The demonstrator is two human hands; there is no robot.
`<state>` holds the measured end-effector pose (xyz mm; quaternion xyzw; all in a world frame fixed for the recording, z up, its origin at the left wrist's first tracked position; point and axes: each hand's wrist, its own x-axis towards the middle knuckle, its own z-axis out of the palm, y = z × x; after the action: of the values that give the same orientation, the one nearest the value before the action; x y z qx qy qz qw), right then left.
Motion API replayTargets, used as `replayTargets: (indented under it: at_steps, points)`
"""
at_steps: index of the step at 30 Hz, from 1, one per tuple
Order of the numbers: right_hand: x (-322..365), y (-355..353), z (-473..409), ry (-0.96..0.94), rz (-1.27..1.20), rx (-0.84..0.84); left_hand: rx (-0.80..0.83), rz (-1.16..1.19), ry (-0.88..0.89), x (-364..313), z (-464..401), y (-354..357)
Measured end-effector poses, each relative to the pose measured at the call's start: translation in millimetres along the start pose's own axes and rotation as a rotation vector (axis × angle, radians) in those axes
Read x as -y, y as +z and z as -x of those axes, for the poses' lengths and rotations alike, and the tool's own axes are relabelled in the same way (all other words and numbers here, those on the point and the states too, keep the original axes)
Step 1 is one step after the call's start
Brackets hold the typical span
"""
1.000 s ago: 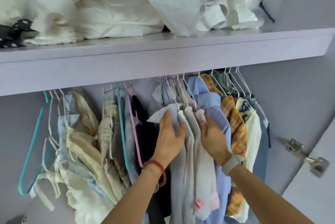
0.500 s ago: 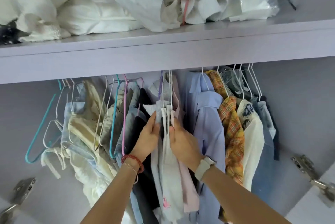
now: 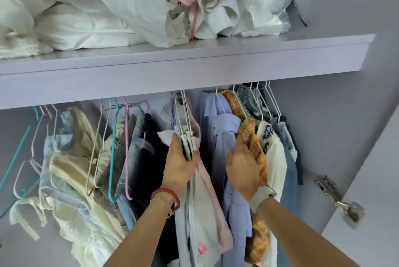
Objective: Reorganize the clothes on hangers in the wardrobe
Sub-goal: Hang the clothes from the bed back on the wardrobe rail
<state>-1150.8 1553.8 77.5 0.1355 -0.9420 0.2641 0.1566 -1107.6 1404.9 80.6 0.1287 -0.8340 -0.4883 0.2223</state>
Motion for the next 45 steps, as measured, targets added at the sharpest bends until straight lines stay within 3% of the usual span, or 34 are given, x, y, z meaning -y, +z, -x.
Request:
replayTargets:
  at_steps: [2, 10, 13, 15, 16, 20, 28, 33, 34, 36, 38, 39, 41, 45]
  points:
    - [1, 6, -2, -0.003, -0.065, 0.061, 0.032, 0.045, -0.005, 1, 0, -1]
    - [39, 17, 11, -0.356, -0.157, 0.18, 0.07, 0.187, 0.017, 4, 0, -11]
    - [17, 4, 9, -0.333, -0.068, -0.052, 0.065, 0.21, -0.019, 7, 1, -11]
    - [-4, -8, 5, -0.22, 0.021, -0.313, 0.06, 0.194, -0.029, 9, 1, -10]
    - [-13, -14, 2, -0.136, 0.071, -0.336, 0.056, 0.188, -0.034, 10, 1, -9]
    - [-26, -17, -14, 0.118, 0.054, 0.006, 0.05, 0.177, -0.035, 10, 2, -3]
    - [31, 13, 5, -0.261, -0.045, 0.155, 0.064, 0.185, -0.033, 11, 2, -5]
    - [29, 11, 7, -0.372, -0.057, 0.213, 0.061, 0.167, -0.014, 10, 2, -12]
    - [21, 6, 8, -0.362, -0.103, 0.17, 0.026, 0.133, -0.009, 9, 2, -14]
    - [0, -8, 5, -0.355, -0.118, -0.114, -0.083, 0.014, 0.042, 4, 2, -13]
    - [-27, -25, -5, -0.351, 0.031, -0.461, -0.17, -0.163, 0.136, -8, 4, -7]
    - [-39, -34, -13, -0.335, 0.125, -0.529, -0.181, -0.266, 0.179, -15, 5, -3]
    - [-59, -44, -29, -0.333, 0.311, -0.469, -0.142, -0.488, 0.251, -24, 4, 9]
    - [-79, -47, -56, -0.231, 0.448, -0.116, -0.04, -0.804, 0.28, -27, -1, 32]
